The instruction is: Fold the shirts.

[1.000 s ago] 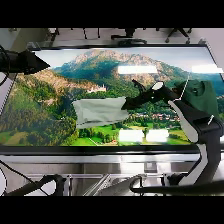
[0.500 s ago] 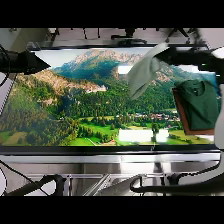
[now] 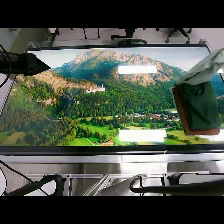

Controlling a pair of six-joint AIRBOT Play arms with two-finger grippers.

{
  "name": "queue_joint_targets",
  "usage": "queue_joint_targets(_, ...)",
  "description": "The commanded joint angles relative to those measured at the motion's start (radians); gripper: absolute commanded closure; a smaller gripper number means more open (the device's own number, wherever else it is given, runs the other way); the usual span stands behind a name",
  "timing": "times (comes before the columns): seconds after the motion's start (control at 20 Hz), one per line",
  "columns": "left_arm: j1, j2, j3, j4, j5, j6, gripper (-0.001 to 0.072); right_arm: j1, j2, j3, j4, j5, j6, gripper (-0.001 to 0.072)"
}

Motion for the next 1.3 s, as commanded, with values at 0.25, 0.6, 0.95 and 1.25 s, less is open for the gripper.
queue_joint_targets(0.25,-0.001,-0.033,0.0,0.0,-0.058,0.007,0.0692,-0.041,0.136,-0.047,-0.591,0.405,0.316,0.0691)
queue_joint_targets(0.6,-0.051,-0.071,0.0,0.001,-0.094,0.026,0.0692,-0.041,0.147,-0.362,-0.757,0.513,0.319,0.069)
queue_joint_targets(0.95,-0.126,-0.071,0.0,0.0,-0.066,0.05,0.0692,-0.04,0.134,-0.346,-0.636,0.337,0.307,0.0238)
queue_joint_targets(1.25,-0.202,-0.031,-0.053,0.0,-0.02,0.053,0.0692,0.112,0.15,-0.318,-0.275,0.197,0.143,0.069)
